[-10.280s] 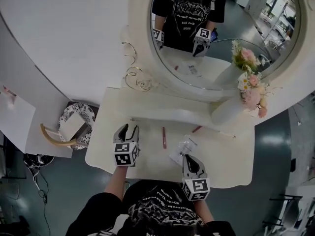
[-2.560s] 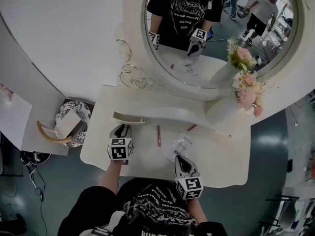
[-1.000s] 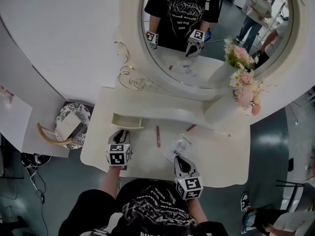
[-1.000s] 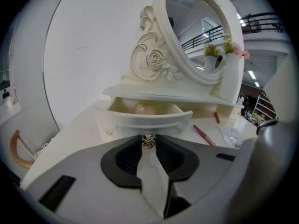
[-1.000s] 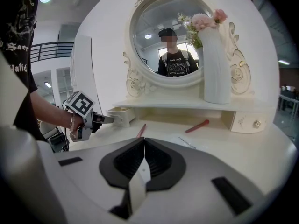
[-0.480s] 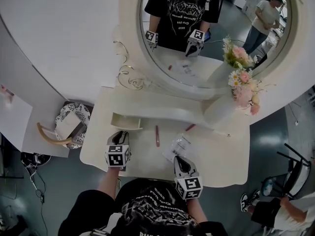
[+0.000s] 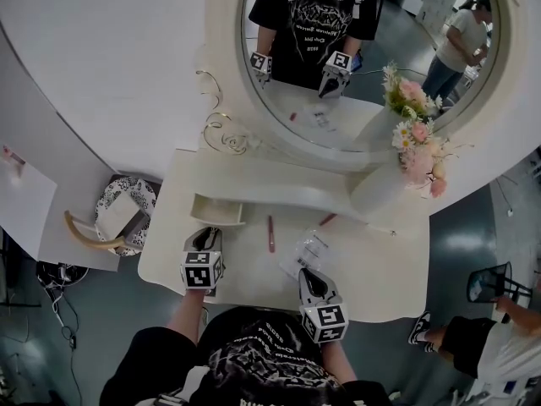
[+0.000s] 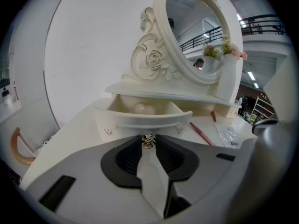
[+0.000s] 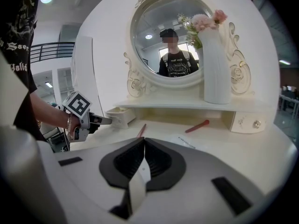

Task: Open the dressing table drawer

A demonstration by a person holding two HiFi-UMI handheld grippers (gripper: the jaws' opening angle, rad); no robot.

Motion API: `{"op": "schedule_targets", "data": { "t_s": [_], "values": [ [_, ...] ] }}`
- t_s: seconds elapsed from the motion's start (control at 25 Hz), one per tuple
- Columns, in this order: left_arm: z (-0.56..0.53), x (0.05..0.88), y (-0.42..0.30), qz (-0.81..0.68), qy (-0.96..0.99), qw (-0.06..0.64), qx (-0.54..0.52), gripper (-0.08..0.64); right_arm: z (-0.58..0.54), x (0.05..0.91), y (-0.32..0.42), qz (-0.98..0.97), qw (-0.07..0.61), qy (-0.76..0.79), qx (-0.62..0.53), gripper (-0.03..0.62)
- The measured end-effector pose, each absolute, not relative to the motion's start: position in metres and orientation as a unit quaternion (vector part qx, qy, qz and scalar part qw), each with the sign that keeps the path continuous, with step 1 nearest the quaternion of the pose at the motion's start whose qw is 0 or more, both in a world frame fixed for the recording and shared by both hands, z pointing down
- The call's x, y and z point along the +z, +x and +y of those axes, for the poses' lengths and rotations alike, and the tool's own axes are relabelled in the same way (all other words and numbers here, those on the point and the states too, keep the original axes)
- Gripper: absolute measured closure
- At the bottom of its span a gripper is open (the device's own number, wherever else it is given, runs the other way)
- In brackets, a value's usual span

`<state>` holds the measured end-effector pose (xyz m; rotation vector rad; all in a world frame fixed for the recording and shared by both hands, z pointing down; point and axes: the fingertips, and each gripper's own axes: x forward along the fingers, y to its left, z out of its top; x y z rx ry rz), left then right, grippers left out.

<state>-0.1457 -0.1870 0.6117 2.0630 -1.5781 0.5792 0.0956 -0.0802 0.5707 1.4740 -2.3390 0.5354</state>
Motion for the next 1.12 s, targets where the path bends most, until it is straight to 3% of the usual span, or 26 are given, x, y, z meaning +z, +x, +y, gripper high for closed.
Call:
{"op": "schedule_targets", "data": {
  "t_s": [0.72,1.12],
  "values": [
    [-0.184,0.613,-0.146,-0.579,0.754,0.242,0.192,0.456,-0.076,0.571,0.093,-0.82,0.167,0.515,0.186,0.58],
    [-0.176,0.611,-0.144,-0.583,0.749,0.278,0.148,0.399,-0.077,0.573,0.093,-0.818,0.166,0.517,0.189,0.58]
  ]
}}
